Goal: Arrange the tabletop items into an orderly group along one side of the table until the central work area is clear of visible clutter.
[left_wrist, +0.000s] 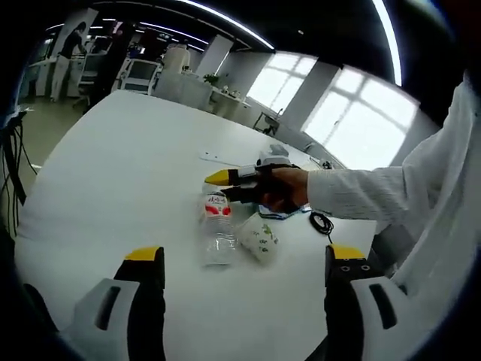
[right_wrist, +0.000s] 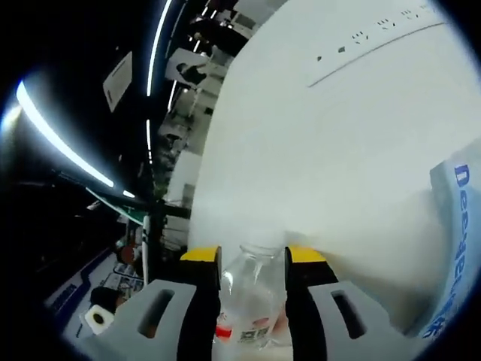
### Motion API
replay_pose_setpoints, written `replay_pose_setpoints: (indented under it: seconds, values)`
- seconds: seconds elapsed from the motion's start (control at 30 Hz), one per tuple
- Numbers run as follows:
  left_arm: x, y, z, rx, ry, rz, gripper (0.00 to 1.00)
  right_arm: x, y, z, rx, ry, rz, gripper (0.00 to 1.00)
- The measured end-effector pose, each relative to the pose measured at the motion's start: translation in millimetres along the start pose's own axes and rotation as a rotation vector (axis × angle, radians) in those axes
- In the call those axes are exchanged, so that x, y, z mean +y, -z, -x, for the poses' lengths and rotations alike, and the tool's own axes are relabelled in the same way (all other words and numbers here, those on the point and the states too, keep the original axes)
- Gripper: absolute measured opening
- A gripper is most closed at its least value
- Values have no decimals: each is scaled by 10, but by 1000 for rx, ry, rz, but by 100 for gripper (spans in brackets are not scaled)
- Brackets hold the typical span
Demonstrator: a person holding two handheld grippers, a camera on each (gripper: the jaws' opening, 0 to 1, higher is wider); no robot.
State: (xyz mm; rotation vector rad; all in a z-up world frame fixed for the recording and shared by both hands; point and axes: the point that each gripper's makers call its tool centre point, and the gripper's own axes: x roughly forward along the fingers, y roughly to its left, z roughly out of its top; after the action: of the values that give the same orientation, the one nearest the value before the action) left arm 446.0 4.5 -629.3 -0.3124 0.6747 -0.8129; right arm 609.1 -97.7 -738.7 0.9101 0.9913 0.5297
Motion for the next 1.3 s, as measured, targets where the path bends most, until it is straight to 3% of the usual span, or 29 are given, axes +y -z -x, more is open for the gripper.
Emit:
replay_pose_setpoints:
  seconds: [0.37,0.67,1.13,1.3]
  values:
    - [23,60,1,-1,4,12,88,-38,-55,-20,-30,1,-43,20]
    - [9,56,-8,-7,4,9,86,87,-75,3,-50,-21,24,19]
    - [18,-46,-112,-6,36,-19,82,546,14,177,-43,-132,262,18]
    - [109,-108,-270,33,60,-69,81,816,117,194,-18,-188,433,18]
